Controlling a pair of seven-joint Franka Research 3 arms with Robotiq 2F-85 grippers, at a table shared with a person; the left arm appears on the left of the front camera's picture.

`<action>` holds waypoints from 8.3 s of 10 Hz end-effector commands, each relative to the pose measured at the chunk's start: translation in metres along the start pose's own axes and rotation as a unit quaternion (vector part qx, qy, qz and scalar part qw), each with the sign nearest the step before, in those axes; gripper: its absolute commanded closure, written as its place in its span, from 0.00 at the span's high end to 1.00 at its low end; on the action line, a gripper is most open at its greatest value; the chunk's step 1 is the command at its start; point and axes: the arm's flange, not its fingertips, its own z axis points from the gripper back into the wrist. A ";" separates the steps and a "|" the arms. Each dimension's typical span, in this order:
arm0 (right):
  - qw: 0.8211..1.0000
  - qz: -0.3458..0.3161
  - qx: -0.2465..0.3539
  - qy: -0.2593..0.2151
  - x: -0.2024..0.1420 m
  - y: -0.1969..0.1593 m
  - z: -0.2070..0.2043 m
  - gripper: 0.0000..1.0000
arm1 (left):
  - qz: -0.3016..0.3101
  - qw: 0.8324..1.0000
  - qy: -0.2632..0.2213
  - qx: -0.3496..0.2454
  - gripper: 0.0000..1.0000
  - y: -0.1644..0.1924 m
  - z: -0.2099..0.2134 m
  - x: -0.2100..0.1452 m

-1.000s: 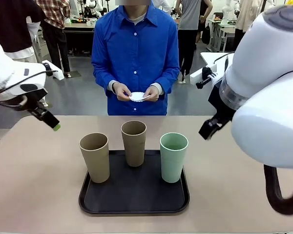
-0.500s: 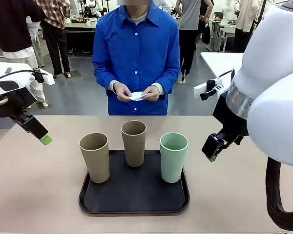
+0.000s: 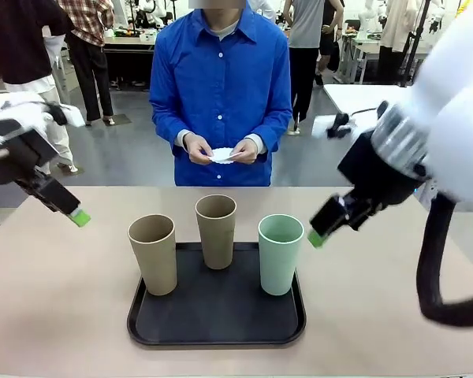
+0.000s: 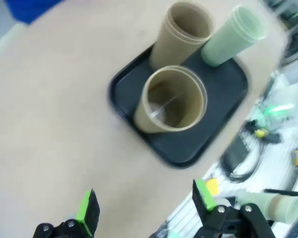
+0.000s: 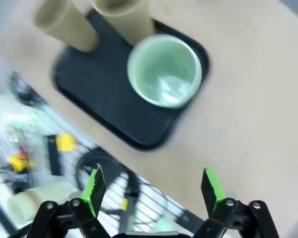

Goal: Place coasters on the table and set cups on them.
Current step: Pick up one Reusable plastic cup and place it on a coaster set by the human.

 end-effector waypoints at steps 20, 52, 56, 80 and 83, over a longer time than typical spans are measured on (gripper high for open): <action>0.824 -0.367 0.427 -0.068 -0.190 -0.202 0.010 1.00 | 0.379 0.859 -0.070 -0.337 1.00 0.218 0.033 -0.141; 0.818 -0.375 0.430 -0.070 -0.167 -0.248 0.045 1.00 | 0.375 0.858 -0.070 -0.342 1.00 0.221 0.030 -0.140; 0.818 -0.375 0.430 -0.070 -0.167 -0.248 0.045 1.00 | 0.375 0.858 -0.070 -0.342 1.00 0.221 0.030 -0.140; 0.990 0.139 0.027 0.019 0.022 -0.194 -0.003 1.00 | 0.375 0.858 -0.070 -0.342 1.00 0.221 0.030 -0.140; 0.981 0.164 0.029 0.098 0.031 -0.179 -0.053 1.00 | 0.375 0.858 -0.070 -0.342 1.00 0.221 0.030 -0.140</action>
